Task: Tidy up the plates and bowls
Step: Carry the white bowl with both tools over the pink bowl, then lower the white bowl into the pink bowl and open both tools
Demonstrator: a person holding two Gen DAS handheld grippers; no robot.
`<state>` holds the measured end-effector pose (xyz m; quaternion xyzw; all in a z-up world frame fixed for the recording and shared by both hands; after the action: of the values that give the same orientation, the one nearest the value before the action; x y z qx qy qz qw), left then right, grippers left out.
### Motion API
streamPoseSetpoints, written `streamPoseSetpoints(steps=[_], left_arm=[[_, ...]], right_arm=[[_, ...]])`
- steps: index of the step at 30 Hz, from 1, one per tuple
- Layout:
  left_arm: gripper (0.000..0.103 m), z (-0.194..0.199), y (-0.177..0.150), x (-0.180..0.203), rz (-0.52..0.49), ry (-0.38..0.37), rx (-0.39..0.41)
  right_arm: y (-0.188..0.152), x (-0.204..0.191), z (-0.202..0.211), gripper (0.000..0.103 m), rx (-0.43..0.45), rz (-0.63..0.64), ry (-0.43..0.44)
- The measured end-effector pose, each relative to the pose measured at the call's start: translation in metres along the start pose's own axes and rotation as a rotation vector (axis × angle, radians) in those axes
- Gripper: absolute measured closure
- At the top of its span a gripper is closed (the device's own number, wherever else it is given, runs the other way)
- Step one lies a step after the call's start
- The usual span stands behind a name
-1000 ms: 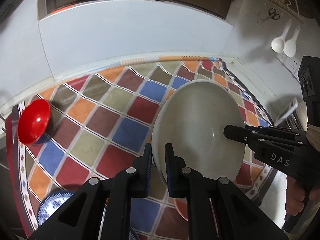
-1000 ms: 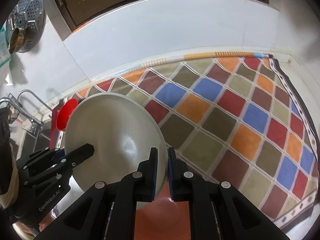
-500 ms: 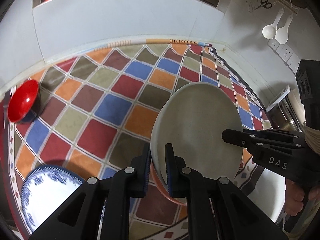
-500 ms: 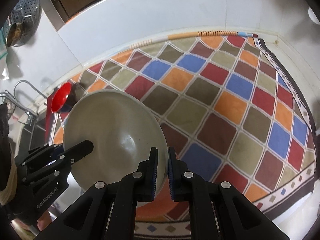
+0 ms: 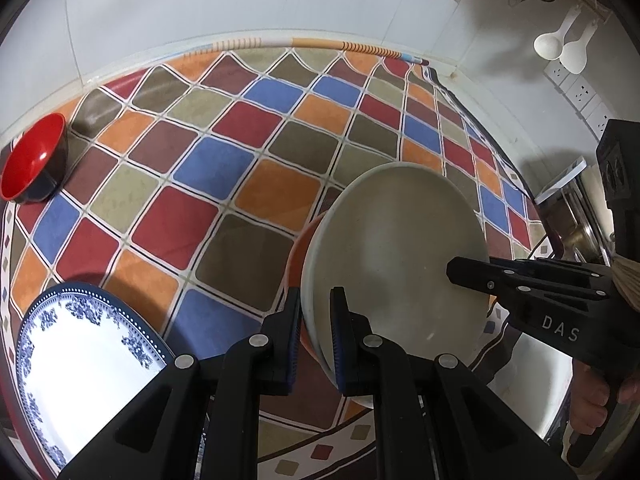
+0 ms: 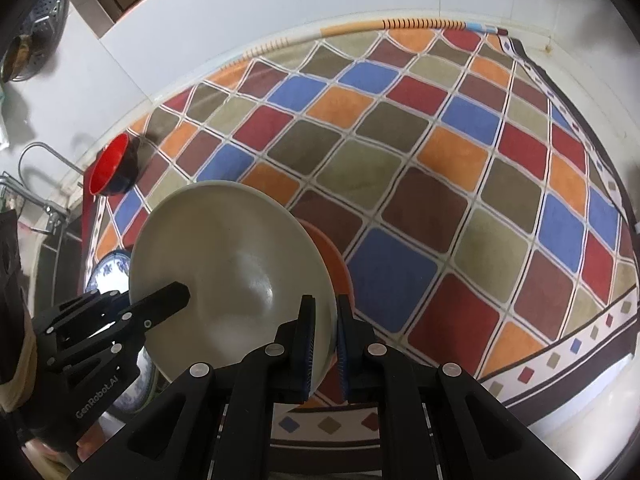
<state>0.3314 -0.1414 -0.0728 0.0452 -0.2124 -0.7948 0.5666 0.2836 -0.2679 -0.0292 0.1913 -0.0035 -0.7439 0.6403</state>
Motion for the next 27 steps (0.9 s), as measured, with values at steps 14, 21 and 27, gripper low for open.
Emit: streamPoseSetpoints(steps=[14, 21, 27], left_arm=[[0.080, -0.015, -0.004, 0.001, 0.011, -0.009, -0.035], [0.063, -0.015, -0.004, 0.008, -0.010, -0.031, -0.039], [0.045, -0.009, -0.004, 0.014, -0.036, -0.022, -0.032]], right_arm=[[-0.002, 0.003, -0.011, 0.092, -0.020, 0.018, -0.007], [-0.002, 0.004, -0.013, 0.091, -0.010, 0.042, -0.026], [-0.006, 0.006, -0.015, 0.076, -0.026, 0.031, -0.015]])
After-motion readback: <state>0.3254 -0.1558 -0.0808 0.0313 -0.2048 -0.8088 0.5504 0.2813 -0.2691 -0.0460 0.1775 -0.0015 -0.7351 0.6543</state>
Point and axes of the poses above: each gripper's, at about its wrist camera, not at the fingertips, and z roughly against the way its jaws point, x to its right, y to its top, the point moved 3 cm from there along -z, roughly the way its jaws point, and after that the axes turned 7 degrees about y, right-handed, at the moved point
